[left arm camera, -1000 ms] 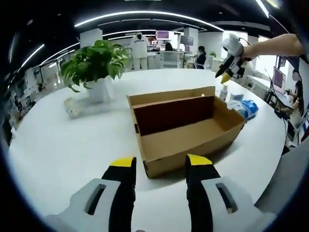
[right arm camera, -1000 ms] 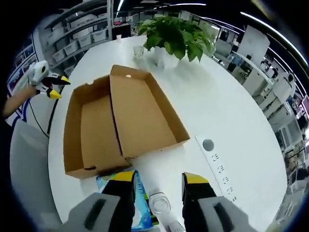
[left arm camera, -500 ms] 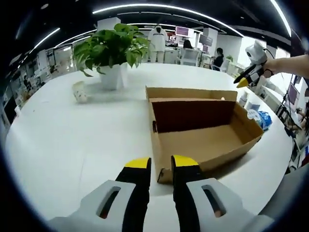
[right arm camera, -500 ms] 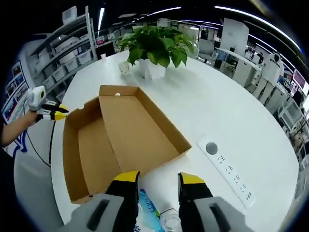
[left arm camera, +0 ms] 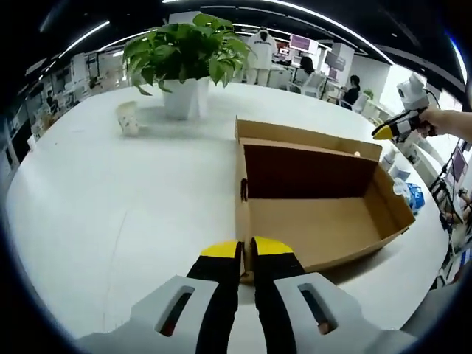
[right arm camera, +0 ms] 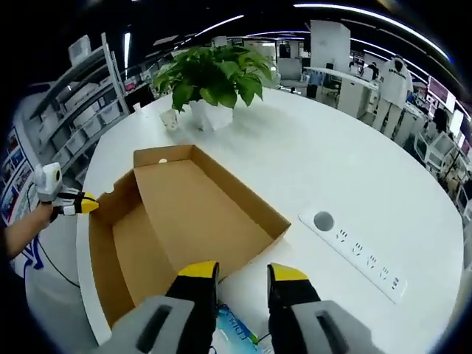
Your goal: Operate the shoe box by opening the lid, removing the specified soft item, and placing it in the target area until the item is outside and the box remains undamaged.
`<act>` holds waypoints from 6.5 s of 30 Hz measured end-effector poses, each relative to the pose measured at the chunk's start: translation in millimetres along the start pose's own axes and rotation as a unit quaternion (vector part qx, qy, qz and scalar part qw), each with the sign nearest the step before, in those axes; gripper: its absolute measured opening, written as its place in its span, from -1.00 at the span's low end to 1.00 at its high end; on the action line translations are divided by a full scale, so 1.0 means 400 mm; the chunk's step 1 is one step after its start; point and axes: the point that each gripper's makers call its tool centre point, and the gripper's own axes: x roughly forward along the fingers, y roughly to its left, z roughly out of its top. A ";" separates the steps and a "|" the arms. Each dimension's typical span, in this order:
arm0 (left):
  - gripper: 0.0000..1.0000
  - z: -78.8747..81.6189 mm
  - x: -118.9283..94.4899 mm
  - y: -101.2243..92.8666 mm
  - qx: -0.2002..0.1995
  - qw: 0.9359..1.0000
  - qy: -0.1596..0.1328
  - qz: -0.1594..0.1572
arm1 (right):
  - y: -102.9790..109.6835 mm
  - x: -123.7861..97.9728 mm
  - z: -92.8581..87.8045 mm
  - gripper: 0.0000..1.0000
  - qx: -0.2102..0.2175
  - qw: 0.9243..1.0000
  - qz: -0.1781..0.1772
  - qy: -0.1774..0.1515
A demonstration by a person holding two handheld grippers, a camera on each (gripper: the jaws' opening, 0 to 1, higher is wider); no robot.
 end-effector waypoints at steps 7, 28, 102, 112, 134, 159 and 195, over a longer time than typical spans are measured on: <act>-0.95 0.000 0.004 0.003 -0.009 1.000 -0.004 0.020 | -0.015 0.033 -0.005 -0.62 0.048 0.999 -0.018 -0.001; -0.98 -0.005 0.006 0.008 -0.024 0.999 0.007 0.021 | -0.051 0.143 -0.018 -0.67 0.138 0.989 -0.045 0.007; -0.98 -0.007 0.004 0.004 -0.036 0.999 0.008 0.017 | 0.086 -0.131 0.084 -1.00 0.130 0.980 -0.063 -0.137; -0.98 -0.010 0.003 0.004 -0.033 0.999 0.008 0.009 | 0.119 -0.154 0.054 -1.00 0.110 0.980 -0.066 -0.150; -0.97 -0.009 0.005 0.007 -0.025 1.000 0.010 -0.002 | 0.180 -0.186 0.000 -1.00 0.072 0.978 -0.080 -0.176; -0.96 -0.009 0.005 0.009 -0.019 1.000 0.009 -0.010 | 0.221 -0.188 -0.059 -1.00 0.030 0.976 -0.107 -0.185; -0.89 -0.002 0.011 -0.004 0.008 0.999 0.005 -0.042 | 0.267 -0.142 -0.185 -1.00 0.088 0.975 -0.086 -0.186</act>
